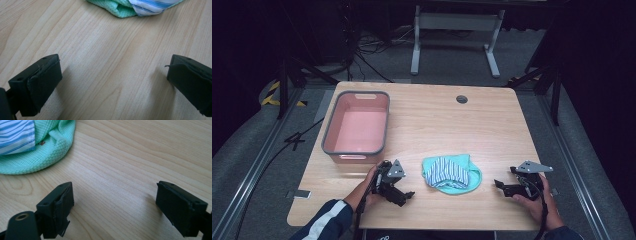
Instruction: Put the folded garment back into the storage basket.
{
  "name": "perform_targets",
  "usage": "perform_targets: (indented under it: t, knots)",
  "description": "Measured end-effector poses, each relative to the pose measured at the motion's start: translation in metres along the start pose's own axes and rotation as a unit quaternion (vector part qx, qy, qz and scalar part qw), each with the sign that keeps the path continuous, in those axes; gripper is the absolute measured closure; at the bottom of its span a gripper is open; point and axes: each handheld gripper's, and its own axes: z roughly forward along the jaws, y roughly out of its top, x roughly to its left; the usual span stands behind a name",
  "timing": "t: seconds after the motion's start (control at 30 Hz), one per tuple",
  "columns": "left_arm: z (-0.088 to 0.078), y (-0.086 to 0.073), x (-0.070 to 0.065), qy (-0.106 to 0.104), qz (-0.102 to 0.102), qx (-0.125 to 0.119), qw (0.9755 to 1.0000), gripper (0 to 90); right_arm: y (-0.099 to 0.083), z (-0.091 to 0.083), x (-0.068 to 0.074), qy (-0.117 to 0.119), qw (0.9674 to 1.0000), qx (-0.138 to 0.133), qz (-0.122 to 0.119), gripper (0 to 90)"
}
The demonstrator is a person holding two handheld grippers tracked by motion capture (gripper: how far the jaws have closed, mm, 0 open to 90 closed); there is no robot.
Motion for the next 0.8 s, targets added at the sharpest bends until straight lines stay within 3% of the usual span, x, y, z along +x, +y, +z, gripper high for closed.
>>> perform_targets:
  t: [0.4,0.43,0.53,0.6,0.7,0.8]
  knots:
    - [-0.001,0.001,0.0,0.002,0.003,0.004,1.0,0.8,0.0,0.0,0.0,0.0,1.0,0.0,0.0,15.3]
    - [-0.003,0.003,0.0,-0.003,0.006,0.011,0.9999,3.2,0.0,0.0,0.0,0.0,1.0,0.0,0.0,15.2]
    - [-0.006,0.007,0.0,-0.014,0.013,0.009,0.9998,25.0,0.001,0.0,0.0,-0.002,1.0,0.004,0.002,15.5]
    - [-0.003,0.012,-0.001,-0.014,0.014,0.017,0.9997,19.8,0.004,-0.001,0.003,0.0,1.0,0.01,0.0,23.0]
    - [-0.001,0.021,-0.002,-0.008,0.019,0.004,0.9998,26.3,0.011,-0.001,0.01,0.009,0.9999,0.005,-0.008,25.3]
    - [0.002,0.031,-0.002,0.012,0.005,-0.015,0.9998,31.8,0.027,-0.004,0.025,0.017,0.9995,-0.023,-0.01,30.0]
